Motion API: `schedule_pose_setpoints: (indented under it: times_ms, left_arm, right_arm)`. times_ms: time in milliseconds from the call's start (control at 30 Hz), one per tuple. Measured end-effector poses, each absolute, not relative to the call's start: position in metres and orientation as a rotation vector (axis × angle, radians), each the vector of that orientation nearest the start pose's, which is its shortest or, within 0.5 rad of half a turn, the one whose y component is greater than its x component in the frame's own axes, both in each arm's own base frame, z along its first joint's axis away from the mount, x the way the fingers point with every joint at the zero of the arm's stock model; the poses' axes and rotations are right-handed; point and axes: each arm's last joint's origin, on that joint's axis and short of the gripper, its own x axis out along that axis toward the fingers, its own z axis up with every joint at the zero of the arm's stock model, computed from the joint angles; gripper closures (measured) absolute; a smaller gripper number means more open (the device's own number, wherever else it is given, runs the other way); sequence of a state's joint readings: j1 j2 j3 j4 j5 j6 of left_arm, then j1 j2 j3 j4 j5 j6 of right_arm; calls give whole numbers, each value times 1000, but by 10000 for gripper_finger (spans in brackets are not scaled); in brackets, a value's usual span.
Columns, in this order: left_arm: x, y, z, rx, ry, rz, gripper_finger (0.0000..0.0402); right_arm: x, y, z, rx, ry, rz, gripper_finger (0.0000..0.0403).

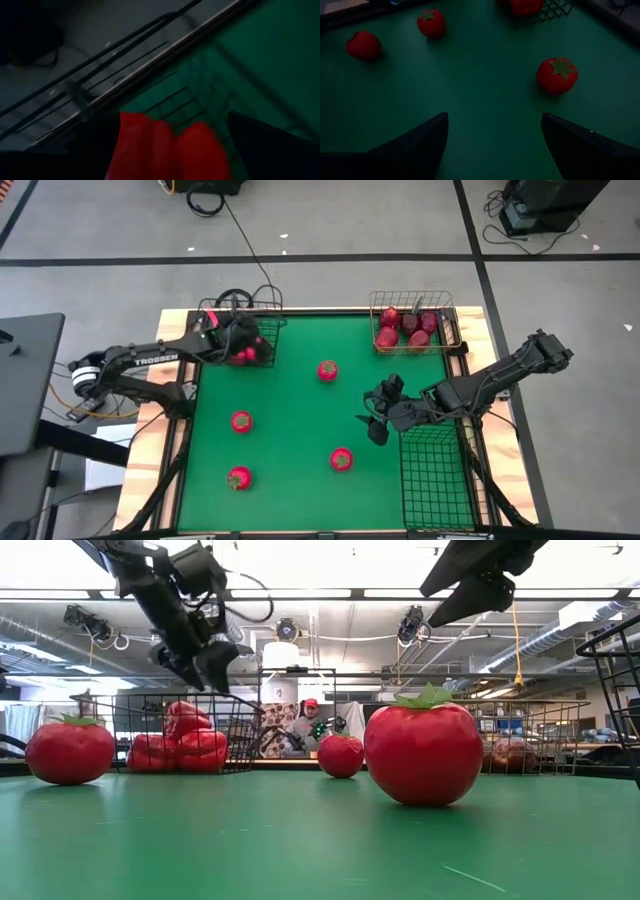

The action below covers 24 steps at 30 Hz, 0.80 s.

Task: Sort produce into baskets
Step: Put the red tomato into the bottom black wire basket

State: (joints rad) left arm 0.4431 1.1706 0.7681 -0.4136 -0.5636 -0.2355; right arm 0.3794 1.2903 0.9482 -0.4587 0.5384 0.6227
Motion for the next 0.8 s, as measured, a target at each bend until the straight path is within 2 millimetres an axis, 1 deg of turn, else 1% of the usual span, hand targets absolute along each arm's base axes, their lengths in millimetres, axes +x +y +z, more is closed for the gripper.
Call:
schedule_pose_setpoints:
  times_ms: [100,200,400,600,700,800]
  left_arm:
    - [212,96,241,-108,700,957,31]
    - [223,73,244,-84,661,856,31]
    - [239,25,251,-81,540,660,31]
    - [244,-16,257,-91,461,502,31]
    - [244,-32,257,-109,441,481,31]
    - [244,-44,253,-82,446,471,31]
  right_arm:
    - [249,82,265,196,620,-394,74]
    - [249,81,262,172,590,-441,74]
    - [249,75,243,145,566,-451,74]
    - [250,68,223,137,541,-390,74]
    - [253,63,222,133,488,-371,76]
    - [257,56,222,184,404,-388,78]
